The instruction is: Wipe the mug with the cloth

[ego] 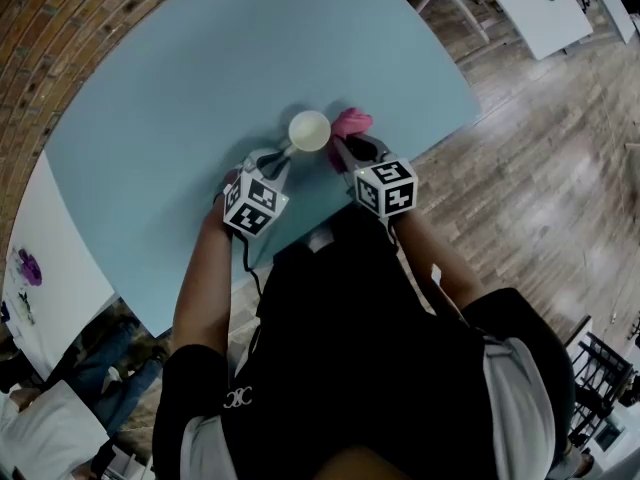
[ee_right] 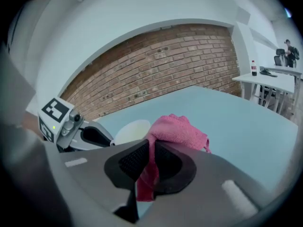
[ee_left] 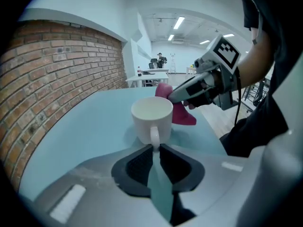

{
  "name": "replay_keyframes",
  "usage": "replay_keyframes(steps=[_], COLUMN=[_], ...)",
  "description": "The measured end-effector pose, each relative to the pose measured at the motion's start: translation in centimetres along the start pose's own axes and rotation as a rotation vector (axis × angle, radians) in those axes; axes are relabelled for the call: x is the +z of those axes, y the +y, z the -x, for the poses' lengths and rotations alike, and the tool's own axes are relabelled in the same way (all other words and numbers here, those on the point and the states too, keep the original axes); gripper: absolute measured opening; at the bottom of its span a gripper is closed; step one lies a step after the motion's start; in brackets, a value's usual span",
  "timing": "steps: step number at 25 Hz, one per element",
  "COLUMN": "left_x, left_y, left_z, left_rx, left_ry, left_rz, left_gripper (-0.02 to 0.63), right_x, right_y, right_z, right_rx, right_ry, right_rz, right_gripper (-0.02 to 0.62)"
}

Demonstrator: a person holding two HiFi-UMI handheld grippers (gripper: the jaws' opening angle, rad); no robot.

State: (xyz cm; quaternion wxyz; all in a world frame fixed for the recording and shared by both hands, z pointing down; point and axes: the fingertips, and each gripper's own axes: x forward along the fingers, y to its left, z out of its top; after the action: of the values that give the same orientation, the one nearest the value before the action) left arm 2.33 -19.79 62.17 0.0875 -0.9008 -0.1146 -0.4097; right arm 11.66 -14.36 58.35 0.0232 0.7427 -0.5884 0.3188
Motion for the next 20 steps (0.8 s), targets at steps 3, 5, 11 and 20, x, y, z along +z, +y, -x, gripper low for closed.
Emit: replay_keyframes(steps=[3,5,11,20], left_x=[0.0,0.1,0.2,1.0], left_y=[1.5,2.6,5.3,8.0], left_z=[0.1,0.1,0.0,-0.6], left_rx=[0.062,0.115,0.277,0.500], left_ry=[0.000,0.003,0.001,0.054], left_rz=[-0.012,-0.009,-0.001,-0.146], left_gripper=[0.060,0.061,0.063,0.060], right_x=[2.0,3.3,6.5,0.2], right_y=[-1.2,-1.1,0.7,-0.3], right_z=[-0.3,-0.7,-1.6,-4.9], right_rx=[0.048,0.131,0.365,0.409], right_ry=[-0.029,-0.028,-0.038,0.163], right_rz=[-0.063,-0.102,-0.139,-0.289], right_gripper=[0.041,0.041,0.041,0.040])
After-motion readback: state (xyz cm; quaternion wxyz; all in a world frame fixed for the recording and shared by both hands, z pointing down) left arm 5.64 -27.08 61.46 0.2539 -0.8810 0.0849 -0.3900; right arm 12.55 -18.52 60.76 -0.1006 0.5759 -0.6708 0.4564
